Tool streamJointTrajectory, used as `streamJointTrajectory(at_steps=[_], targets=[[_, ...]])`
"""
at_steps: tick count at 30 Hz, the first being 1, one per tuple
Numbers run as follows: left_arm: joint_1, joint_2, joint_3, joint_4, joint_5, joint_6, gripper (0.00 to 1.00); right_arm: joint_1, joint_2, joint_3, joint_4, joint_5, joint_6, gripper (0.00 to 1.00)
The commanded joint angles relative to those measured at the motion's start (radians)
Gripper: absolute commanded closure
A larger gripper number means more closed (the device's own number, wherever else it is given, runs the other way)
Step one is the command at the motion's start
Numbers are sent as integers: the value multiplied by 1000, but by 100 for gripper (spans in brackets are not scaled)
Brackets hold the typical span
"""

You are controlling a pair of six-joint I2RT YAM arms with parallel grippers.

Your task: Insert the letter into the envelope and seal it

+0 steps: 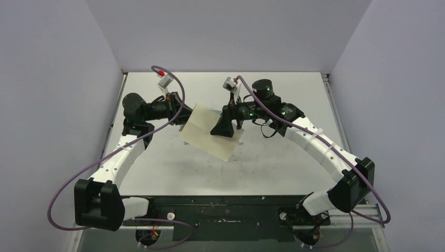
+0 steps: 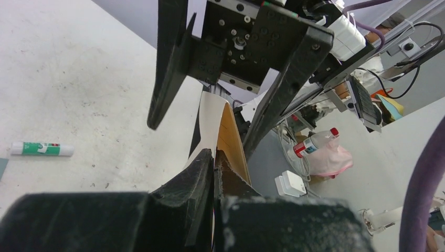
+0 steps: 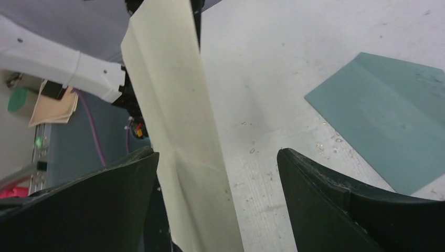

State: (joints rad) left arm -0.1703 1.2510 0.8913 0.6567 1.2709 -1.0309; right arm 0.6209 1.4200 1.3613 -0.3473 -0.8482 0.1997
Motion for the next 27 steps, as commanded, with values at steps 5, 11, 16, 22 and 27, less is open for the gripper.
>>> streamJointTrajectory(at_steps=[5, 11, 16, 22, 27], targets=[[2, -27, 1, 31, 41, 33, 100, 10, -2, 41, -30, -150, -26, 31], [2, -47, -5, -6, 48, 71, 100, -38, -36, 2, 44, -210, 49, 37], [2, -50, 0, -11, 39, 71, 100, -36, -18, 1, 46, -211, 67, 67], [37, -60, 24, -130, -33, 139, 69, -42, -25, 7, 49, -148, 74, 95], [120, -73, 75, -502, -287, 314, 35, -118, -54, -35, 102, 5, 145, 95]])
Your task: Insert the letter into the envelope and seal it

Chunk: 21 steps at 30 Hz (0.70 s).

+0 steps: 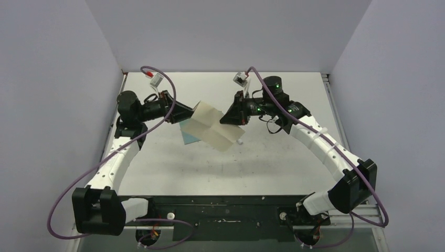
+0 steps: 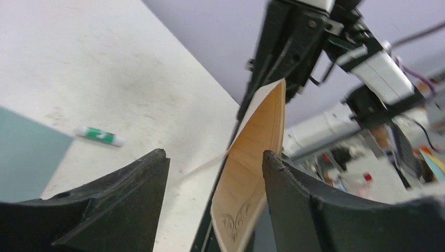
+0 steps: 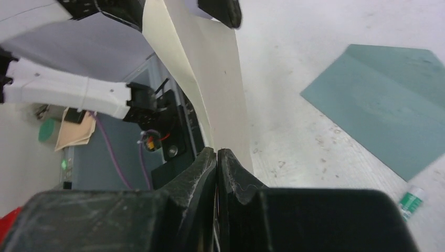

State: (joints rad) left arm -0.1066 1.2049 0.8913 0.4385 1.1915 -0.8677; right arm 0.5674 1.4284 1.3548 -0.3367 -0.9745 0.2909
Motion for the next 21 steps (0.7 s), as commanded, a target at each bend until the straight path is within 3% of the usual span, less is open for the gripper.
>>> streamJointTrajectory(at_steps=[1, 7, 10, 16, 21], targets=[[71, -21, 90, -347, -274, 174, 32, -82, -71, -40, 99, 177, 72, 95], [130, -12, 135, -594, -640, 205, 23, -103, -106, -74, 82, 533, 114, 95], [104, -25, 120, -509, -621, 107, 22, -95, -115, -104, 134, 609, 182, 95], [-95, -29, 68, -199, -606, -134, 21, -4, -101, -140, 276, 604, 288, 95], [-195, 10, 60, -119, -640, -189, 21, 14, -110, -225, 479, 545, 466, 95]])
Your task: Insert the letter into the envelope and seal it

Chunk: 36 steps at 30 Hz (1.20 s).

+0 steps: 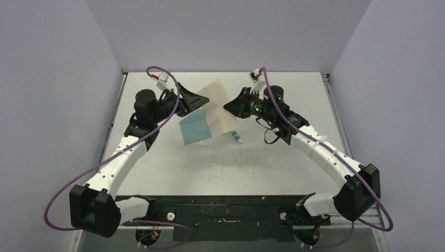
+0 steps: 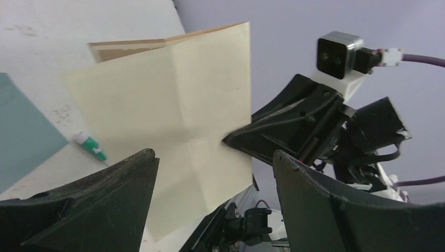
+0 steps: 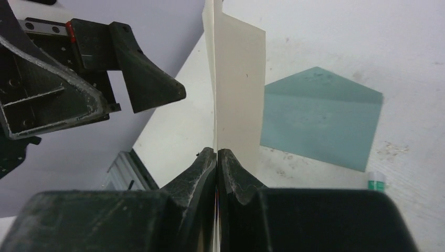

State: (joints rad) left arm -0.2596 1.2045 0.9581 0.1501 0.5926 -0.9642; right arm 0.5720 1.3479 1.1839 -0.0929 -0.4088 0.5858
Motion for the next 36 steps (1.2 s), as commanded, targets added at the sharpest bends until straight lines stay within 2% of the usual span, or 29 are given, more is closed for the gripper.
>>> streamJointTrajectory(at_steps=[1, 4, 10, 12, 16, 19, 22, 26, 29, 31, 34, 36], targets=[[-46, 17, -9, 169, -43, -99, 23, 9, -38, -73, 290, -21, 213, 95], [-49, 22, -33, 204, -30, -122, 26, 2, -65, -118, 394, -28, 321, 95], [-58, 19, -72, 282, -6, -204, 22, -20, -88, -181, 560, -62, 493, 95], [-69, 27, -90, 352, 8, -253, 21, -21, -84, -199, 620, -75, 547, 95], [-90, 53, -108, 433, 23, -313, 28, -21, -68, -227, 734, -98, 649, 95], [-88, 48, -106, 465, 33, -322, 28, -18, -75, -213, 691, -82, 626, 95], [-83, 24, -97, 460, 23, -300, 24, -16, -86, -208, 619, -57, 584, 95], [-82, 0, -78, 365, -5, -229, 24, -12, -84, -212, 605, -59, 576, 95], [-82, -17, -18, 133, -96, -87, 32, 4, -69, -181, 525, -61, 528, 95], [-84, -31, 28, 36, -142, 9, 34, 17, -60, -166, 505, -72, 495, 95], [-84, -36, 72, -24, -158, 75, 35, 31, -41, -161, 507, -82, 479, 95], [-84, -38, 113, -153, -234, 142, 33, 35, -43, -154, 479, -58, 451, 95]])
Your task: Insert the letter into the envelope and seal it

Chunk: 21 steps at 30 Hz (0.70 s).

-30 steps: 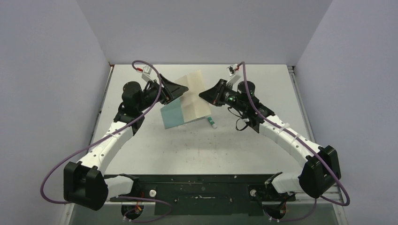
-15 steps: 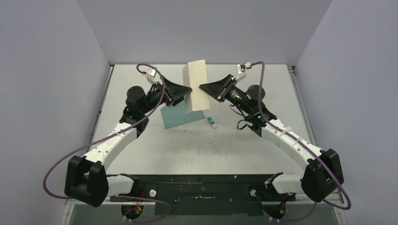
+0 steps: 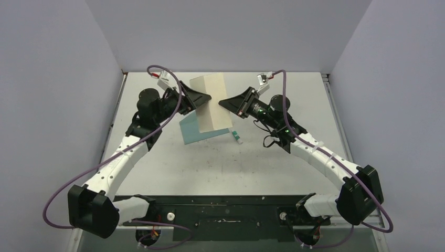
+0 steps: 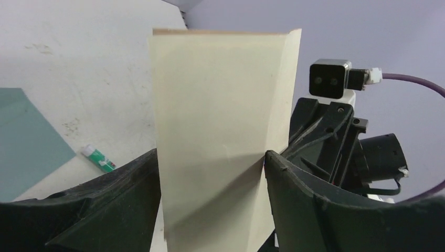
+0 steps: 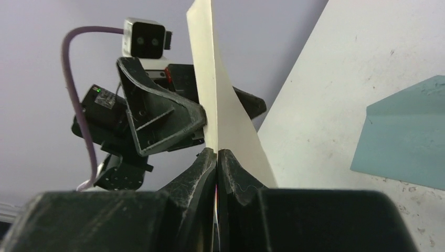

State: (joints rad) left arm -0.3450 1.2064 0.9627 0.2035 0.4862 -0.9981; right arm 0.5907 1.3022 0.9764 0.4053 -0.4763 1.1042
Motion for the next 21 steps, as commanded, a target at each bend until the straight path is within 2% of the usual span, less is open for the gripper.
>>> streamJointTrajectory(at_steps=[1, 3, 9, 11, 14, 17, 21], targets=[[1, -42, 123, -288, -183, 203, 29, 17, -1, 61, -36, 23, -87, 95], [1, -53, 126, -379, -253, 233, 24, 18, -11, 79, -83, 58, -128, 95], [3, -92, 121, -406, -273, 265, 12, 21, -17, 90, -107, 89, -168, 95], [4, -100, 105, -319, -197, 220, 12, 23, -4, 90, -92, 63, -158, 95], [2, -93, 52, -76, -48, 54, 12, 32, 8, 71, -36, 20, -118, 95], [-5, -59, 5, 109, 43, -106, 13, 34, 15, 48, 31, -12, -67, 95], [-10, -21, -6, 154, 77, -172, 16, 34, 32, 29, 111, -53, -4, 95]])
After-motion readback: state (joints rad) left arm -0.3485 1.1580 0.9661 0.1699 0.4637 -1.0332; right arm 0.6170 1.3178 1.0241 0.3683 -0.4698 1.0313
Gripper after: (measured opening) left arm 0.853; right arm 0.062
